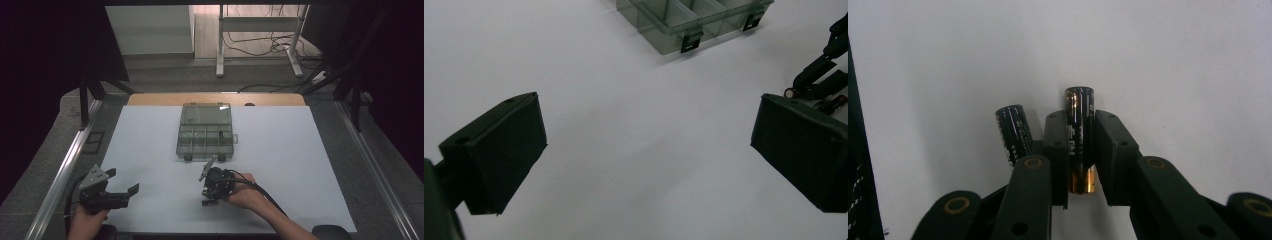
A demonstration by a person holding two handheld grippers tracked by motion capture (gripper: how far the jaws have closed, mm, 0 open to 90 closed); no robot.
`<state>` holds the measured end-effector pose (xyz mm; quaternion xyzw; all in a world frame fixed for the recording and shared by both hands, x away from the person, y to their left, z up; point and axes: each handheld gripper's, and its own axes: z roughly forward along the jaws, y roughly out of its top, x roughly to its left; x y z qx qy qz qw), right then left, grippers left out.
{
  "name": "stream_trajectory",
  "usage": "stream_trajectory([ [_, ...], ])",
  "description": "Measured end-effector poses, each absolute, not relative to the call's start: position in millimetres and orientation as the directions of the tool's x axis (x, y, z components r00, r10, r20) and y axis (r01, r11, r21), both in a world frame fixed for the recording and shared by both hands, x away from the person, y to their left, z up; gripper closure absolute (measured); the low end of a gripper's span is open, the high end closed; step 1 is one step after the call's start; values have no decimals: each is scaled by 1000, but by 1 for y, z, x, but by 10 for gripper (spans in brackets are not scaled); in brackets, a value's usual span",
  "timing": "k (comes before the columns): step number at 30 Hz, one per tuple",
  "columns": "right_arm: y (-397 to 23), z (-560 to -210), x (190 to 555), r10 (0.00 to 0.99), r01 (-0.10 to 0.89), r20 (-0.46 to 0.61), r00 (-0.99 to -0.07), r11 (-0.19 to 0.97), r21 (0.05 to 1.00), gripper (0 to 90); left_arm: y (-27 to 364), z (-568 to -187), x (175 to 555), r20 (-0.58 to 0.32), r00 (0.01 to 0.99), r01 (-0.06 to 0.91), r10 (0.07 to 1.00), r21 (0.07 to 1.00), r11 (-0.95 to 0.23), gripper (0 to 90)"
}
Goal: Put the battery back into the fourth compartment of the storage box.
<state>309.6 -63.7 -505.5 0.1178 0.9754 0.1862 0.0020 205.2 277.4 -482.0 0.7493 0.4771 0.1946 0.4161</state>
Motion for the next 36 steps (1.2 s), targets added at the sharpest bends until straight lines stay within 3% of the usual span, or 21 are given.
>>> stream_trajectory([
  [36,-87,-467,330,338,301,23,-941,802,516,766,278,-482,206,-114,468,556,876,809,-192,18],
])
